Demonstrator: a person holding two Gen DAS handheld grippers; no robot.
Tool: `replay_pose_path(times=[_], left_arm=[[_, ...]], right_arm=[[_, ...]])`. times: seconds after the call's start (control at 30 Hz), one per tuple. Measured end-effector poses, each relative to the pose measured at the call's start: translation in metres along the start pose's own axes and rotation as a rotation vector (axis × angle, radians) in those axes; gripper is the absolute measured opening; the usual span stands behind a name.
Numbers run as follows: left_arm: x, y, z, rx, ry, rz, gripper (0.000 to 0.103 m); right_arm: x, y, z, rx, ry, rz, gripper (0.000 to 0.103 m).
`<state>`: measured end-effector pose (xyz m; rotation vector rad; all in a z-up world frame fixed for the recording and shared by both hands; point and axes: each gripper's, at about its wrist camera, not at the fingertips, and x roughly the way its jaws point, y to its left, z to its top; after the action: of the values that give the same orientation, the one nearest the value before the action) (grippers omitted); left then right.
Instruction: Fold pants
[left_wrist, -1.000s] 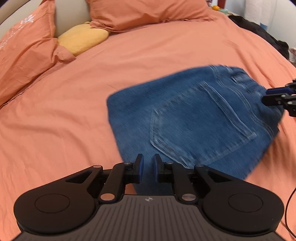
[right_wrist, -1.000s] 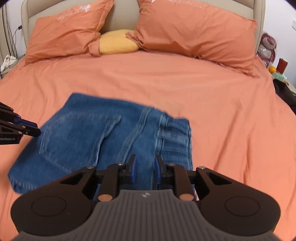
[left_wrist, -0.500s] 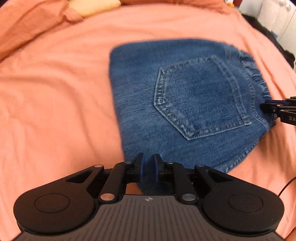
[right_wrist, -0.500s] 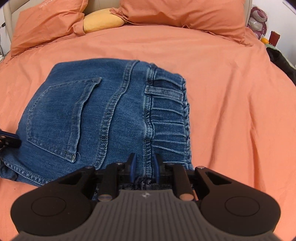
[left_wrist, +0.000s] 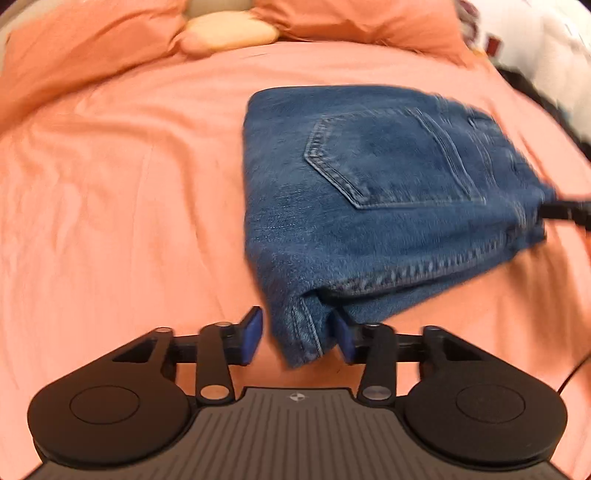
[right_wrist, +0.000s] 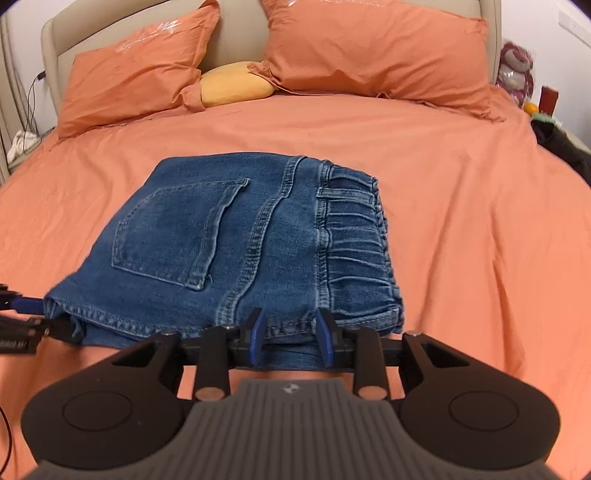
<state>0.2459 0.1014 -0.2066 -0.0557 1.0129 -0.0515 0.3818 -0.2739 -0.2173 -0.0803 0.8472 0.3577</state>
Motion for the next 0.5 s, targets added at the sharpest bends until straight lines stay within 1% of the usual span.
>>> replay_pose_path(times=[0.03, 0.07, 0.13, 0.17, 0.23, 0.27, 0.33, 0.37, 0.4, 0.43, 0.47, 0.5], left_arm=[[-0.002, 0.003, 0.001, -0.042, -0.008, -0.02, 0.036], [-0.004, 0.005, 0.001, -0.06, -0.017, -0.021, 0.03], [-0.009, 0.004, 0.0, -0.021, -0.016, 0.018, 0.026], [-0.009, 0.004, -0.002, 0.006, -0.012, 0.036, 0.025], [-0.007, 0.009, -0.006, 0.048, 0.021, 0.043, 0.022], [-0.004, 0.014, -0.011, 0.064, 0.043, 0.048, 0.02], [0.002, 0.025, -0.021, 0.056, 0.084, 0.03, 0.02], [0.002, 0.028, -0.024, 0.055, 0.094, 0.031, 0.018], [0.002, 0.028, -0.027, 0.071, 0.112, 0.053, 0.0], [0.002, 0.028, -0.031, 0.103, 0.137, 0.135, 0.0], [0.0, 0.033, -0.035, 0.12, 0.135, 0.155, 0.0], [-0.006, 0.044, -0.038, 0.1, 0.143, 0.132, 0.0]], right_arm=[[0.0, 0.0, 0.0, -0.003, -0.006, -0.004, 0.027], [0.001, -0.002, 0.0, 0.001, -0.009, -0.006, 0.027], [0.008, -0.006, 0.003, 0.011, 0.009, -0.025, 0.026], [0.013, -0.008, 0.004, 0.014, 0.019, -0.028, 0.023], [0.022, -0.011, 0.004, 0.013, 0.042, -0.029, 0.018], [0.026, -0.014, 0.003, 0.013, 0.052, -0.033, 0.012], [0.033, -0.019, 0.0, 0.043, 0.081, -0.021, 0.012], [0.035, -0.021, -0.001, 0.053, 0.089, -0.017, 0.012], [0.035, -0.021, -0.002, 0.05, 0.092, -0.019, 0.011], [0.035, -0.02, -0.002, 0.04, 0.094, -0.025, 0.011], [0.036, -0.018, -0.001, 0.023, 0.097, -0.039, 0.012], [0.035, -0.017, 0.0, 0.012, 0.098, -0.043, 0.012]])
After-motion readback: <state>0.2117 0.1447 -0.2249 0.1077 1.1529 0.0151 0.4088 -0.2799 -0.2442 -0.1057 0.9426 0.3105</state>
